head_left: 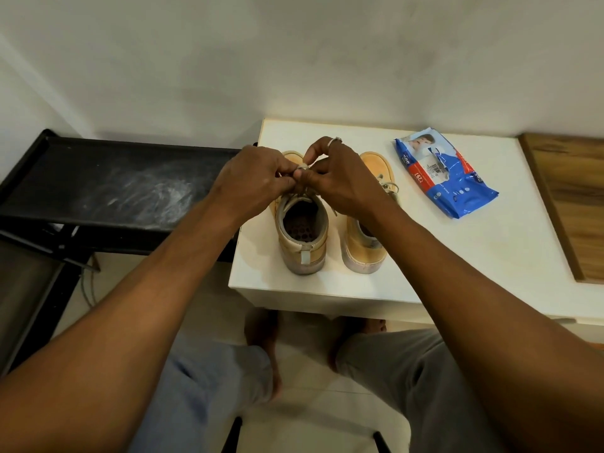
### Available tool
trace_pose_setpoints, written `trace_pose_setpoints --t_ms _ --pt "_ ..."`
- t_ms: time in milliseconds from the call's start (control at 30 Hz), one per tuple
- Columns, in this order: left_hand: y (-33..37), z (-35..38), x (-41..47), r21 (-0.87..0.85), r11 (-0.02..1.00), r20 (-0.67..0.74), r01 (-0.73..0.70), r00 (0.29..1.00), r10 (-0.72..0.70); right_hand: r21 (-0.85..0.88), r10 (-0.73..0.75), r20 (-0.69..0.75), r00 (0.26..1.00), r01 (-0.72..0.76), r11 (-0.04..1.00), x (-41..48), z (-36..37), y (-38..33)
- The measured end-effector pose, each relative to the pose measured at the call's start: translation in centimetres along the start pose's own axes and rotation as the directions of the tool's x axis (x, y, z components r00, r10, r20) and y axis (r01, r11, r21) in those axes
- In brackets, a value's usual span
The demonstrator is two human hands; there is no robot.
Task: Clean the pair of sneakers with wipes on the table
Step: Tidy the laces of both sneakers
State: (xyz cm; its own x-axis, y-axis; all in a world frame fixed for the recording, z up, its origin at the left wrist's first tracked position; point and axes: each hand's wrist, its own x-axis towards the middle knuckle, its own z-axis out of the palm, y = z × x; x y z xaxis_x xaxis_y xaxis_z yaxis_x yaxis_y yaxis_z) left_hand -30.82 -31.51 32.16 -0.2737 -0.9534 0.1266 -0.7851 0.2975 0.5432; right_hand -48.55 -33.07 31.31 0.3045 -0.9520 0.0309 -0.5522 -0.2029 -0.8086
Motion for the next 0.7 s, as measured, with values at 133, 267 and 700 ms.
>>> trace_pose_setpoints --t_ms 133,267,700 --pt "-0.07 -0.17 0.18 0.075 0.997 0.109 -0.035 0.994 0.027 0.043 0.041 -0.058 0.998 -0.038 0.998 -0.05 0.16 -0.06" --pt "0.38 -0.42 0.17 0.151 0.987 0.140 -0.056 0.989 0.035 0.053 0.052 -0.066 0.996 -0.048 0.997 0.05 0.32 -0.06" --pt "0.29 -0.55 -0.04 0.150 0.982 0.089 0.115 0.988 -0.129 0.106 -0.012 0.065 0.998 0.005 0.994 -0.09 0.06 -0.09"
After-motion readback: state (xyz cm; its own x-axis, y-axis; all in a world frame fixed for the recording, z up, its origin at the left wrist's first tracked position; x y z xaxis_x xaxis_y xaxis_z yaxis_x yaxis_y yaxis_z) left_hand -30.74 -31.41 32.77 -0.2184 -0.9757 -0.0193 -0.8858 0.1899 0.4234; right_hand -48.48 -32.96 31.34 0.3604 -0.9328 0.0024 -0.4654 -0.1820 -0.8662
